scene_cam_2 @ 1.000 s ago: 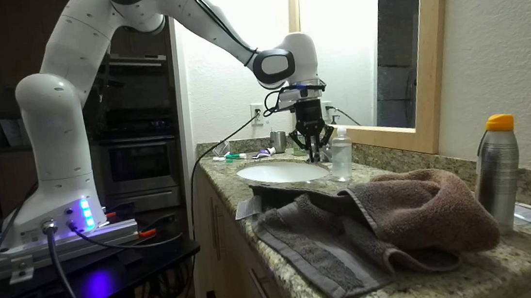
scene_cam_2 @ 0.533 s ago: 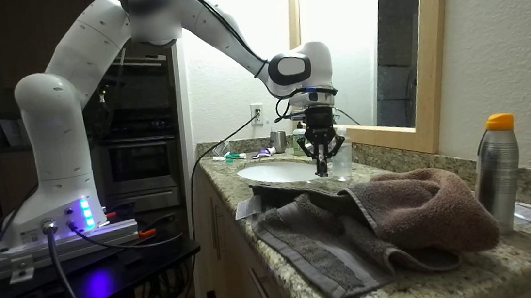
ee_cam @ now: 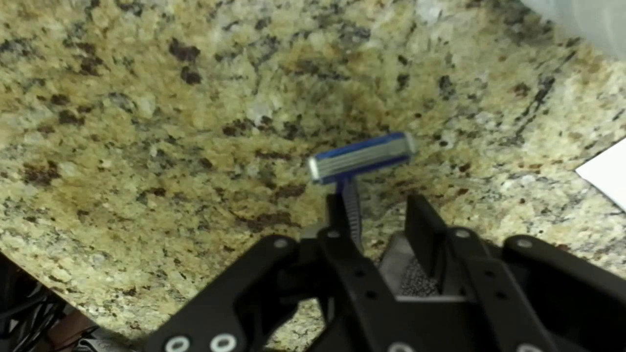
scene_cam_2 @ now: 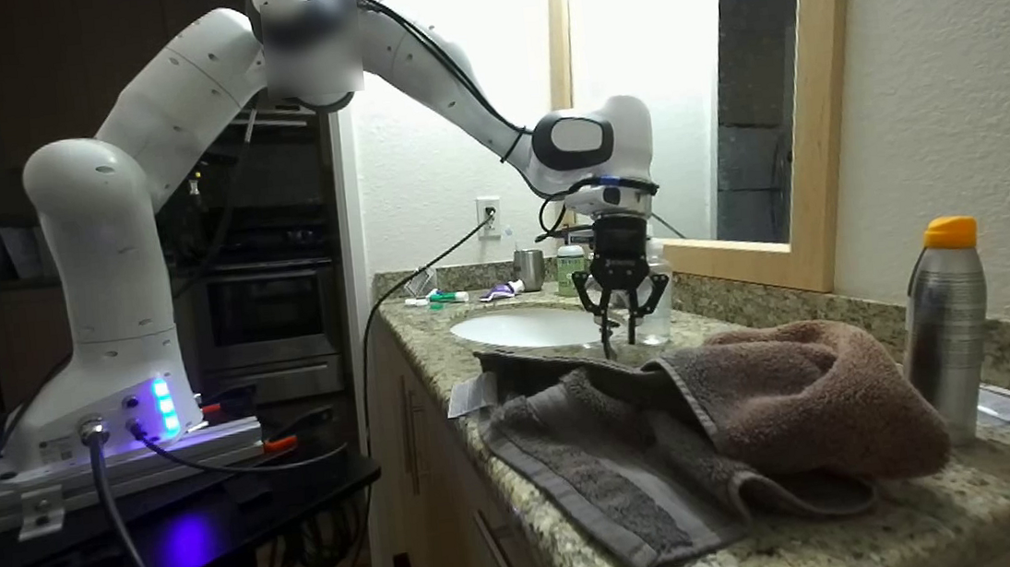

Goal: Remove the shaving stick from the hand basin sink and put it on the base top

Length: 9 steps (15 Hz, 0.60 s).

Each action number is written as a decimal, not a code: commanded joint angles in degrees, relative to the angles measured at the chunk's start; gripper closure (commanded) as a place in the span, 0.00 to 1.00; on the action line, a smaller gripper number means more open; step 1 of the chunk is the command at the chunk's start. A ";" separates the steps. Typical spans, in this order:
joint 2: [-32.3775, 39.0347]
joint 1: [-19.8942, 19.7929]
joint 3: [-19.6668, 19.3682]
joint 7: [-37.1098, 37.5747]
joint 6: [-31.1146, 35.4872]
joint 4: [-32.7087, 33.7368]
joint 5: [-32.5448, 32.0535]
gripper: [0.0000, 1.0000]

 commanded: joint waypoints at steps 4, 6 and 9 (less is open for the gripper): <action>-4.65 -1.48 1.76 -8.78 -6.01 -1.25 -2.38 0.11; -10.68 -1.28 1.17 -16.16 -4.16 -6.53 -3.56 0.01; -18.95 -1.73 0.41 -26.02 -2.70 -12.15 -4.91 0.00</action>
